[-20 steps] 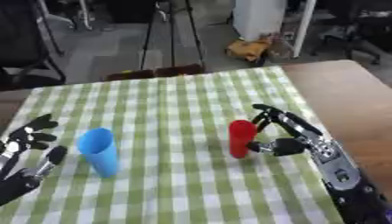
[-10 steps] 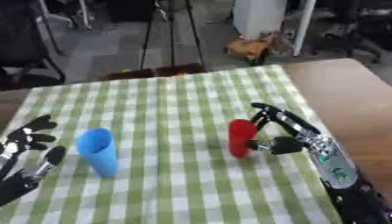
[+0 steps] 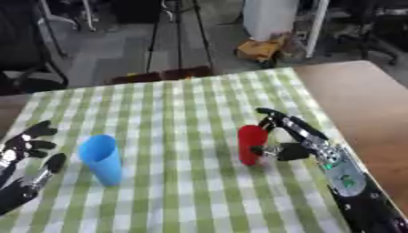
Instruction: Pour the contents of one cup into another cup.
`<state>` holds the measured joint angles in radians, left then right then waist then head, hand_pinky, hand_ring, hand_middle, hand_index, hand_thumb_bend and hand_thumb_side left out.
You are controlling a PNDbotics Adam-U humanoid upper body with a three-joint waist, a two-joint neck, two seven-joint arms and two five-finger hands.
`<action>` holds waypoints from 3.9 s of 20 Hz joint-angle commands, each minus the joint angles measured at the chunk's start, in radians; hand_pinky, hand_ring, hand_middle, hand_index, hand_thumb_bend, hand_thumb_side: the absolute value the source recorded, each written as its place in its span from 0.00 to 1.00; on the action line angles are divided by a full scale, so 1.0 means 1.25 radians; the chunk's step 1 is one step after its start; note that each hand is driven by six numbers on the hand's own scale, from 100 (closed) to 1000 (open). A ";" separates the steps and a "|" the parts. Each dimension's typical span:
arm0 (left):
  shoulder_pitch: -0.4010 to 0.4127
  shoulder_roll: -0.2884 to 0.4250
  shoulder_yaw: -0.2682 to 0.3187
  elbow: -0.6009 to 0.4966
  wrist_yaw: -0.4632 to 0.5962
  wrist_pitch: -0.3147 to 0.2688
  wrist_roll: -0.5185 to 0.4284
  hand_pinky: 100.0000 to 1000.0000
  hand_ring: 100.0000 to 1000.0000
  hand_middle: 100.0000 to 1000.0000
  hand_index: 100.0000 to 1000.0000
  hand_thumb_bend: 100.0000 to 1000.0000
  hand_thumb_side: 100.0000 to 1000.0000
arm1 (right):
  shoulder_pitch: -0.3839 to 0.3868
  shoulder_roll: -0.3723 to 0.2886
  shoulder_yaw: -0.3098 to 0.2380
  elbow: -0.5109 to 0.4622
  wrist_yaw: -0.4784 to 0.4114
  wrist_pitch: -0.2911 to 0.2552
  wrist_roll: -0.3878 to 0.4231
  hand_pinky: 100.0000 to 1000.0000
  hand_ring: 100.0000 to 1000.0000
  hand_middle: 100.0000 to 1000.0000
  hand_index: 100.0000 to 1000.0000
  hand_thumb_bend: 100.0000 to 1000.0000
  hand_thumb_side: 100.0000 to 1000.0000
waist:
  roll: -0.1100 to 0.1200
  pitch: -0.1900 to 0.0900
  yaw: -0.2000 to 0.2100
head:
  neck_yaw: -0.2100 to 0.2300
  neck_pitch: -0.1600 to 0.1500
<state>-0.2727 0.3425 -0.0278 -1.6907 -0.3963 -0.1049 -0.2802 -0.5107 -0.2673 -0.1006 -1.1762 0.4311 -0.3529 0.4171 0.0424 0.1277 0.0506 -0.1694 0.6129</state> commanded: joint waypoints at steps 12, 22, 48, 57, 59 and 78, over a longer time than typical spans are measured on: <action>-0.014 0.008 0.003 -0.012 0.004 -0.001 -0.001 0.73 0.77 0.84 0.99 0.33 0.79 | -0.018 0.015 0.006 -0.012 0.003 0.002 0.007 0.98 0.57 0.61 1.00 0.56 0.42 | 0.001 -0.007 0.004 | -0.004 -0.007; -0.018 0.007 0.002 -0.012 0.005 -0.001 -0.001 0.73 0.77 0.84 0.99 0.33 0.79 | -0.021 0.028 0.011 -0.013 0.004 0.002 0.015 0.96 0.54 0.59 1.00 0.56 0.41 | 0.002 -0.002 0.010 | -0.008 -0.009; -0.022 0.005 0.003 -0.014 0.007 -0.002 0.000 0.73 0.77 0.84 0.99 0.32 0.80 | -0.021 0.034 0.010 0.028 0.001 0.008 0.021 0.89 0.43 0.50 1.00 0.42 0.30 | 0.008 0.006 0.012 | -0.010 -0.014; -0.022 0.004 0.003 -0.014 0.009 -0.002 0.001 0.73 0.77 0.84 0.99 0.31 0.80 | -0.022 0.034 0.008 0.034 0.001 0.018 0.014 0.86 0.37 0.48 1.00 0.22 0.09 | 0.010 0.007 0.012 | -0.011 -0.015; -0.022 0.004 0.004 -0.014 0.009 -0.001 0.001 0.73 0.77 0.84 0.99 0.31 0.80 | -0.022 0.034 0.008 0.034 0.000 0.019 0.011 0.85 0.36 0.48 1.00 0.13 0.05 | 0.010 0.007 0.012 | -0.011 -0.016; -0.022 0.006 0.004 -0.009 0.015 0.010 0.016 0.73 0.76 0.83 0.98 0.28 0.81 | -0.018 0.029 0.018 -0.046 -0.092 0.012 -0.001 0.72 0.19 0.44 1.00 0.01 0.00 | 0.003 -0.001 0.007 | -0.015 -0.009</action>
<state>-0.2835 0.3343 -0.0281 -1.6908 -0.3839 -0.0926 -0.2660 -0.5188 -0.2153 -0.0797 -1.1989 0.3315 -0.3343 0.4174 0.0470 0.1414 0.0603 -0.1860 0.6038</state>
